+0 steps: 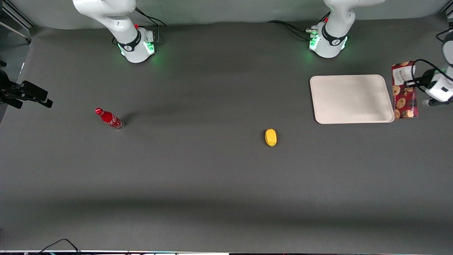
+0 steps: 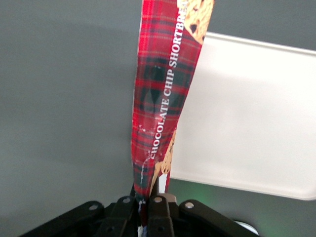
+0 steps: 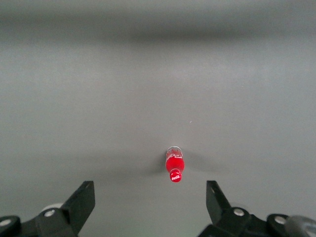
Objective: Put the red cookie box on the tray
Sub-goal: 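Lower the box onto the tray corner and open the left gripper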
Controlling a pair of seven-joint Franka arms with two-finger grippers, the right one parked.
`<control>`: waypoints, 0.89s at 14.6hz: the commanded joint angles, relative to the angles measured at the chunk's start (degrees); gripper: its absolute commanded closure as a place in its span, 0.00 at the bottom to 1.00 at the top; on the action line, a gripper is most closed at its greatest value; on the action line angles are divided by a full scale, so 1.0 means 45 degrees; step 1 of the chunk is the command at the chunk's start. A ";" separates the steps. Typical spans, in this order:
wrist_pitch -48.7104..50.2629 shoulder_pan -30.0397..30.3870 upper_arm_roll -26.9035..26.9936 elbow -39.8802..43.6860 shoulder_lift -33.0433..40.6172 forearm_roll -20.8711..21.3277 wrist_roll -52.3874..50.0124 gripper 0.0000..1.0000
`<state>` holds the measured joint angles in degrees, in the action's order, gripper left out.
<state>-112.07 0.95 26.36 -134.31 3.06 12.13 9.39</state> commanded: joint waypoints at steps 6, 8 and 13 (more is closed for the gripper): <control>-0.4568 -0.0210 0.1603 -0.3202 0.0120 0.0254 0.1213 0.03; -0.4199 -0.0249 0.1564 -0.2871 0.0139 0.0254 0.1233 0.00; -0.0340 -0.0327 -0.0480 0.0344 0.0471 0.0041 0.1252 0.00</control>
<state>-125.24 0.31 30.23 -142.80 3.55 12.62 14.85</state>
